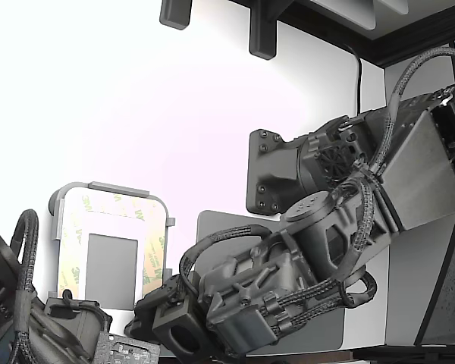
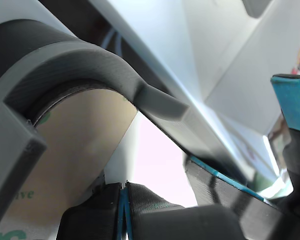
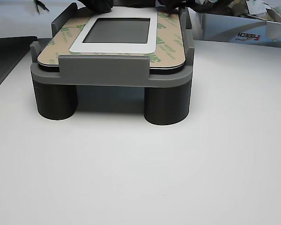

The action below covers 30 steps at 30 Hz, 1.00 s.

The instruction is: Peel off protective film from adhesive tape.

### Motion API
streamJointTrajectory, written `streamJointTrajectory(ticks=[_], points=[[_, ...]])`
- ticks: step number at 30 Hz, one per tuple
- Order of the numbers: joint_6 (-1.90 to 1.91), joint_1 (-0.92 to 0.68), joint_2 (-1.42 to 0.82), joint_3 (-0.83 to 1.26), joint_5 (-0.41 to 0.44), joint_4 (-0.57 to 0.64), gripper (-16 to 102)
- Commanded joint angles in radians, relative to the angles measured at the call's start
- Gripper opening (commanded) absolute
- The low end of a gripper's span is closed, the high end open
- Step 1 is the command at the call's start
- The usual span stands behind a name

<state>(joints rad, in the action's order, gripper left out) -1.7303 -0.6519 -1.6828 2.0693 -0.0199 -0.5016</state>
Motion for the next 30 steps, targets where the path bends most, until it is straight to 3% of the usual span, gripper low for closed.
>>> streamJointTrajectory(ticks=[1, 30], points=[[0.003, 0.006, -0.035, -0.017, -0.002, 0.003, -11], [0.037, 0.006, -0.034, -0.057, -0.005, -0.014, -11]])
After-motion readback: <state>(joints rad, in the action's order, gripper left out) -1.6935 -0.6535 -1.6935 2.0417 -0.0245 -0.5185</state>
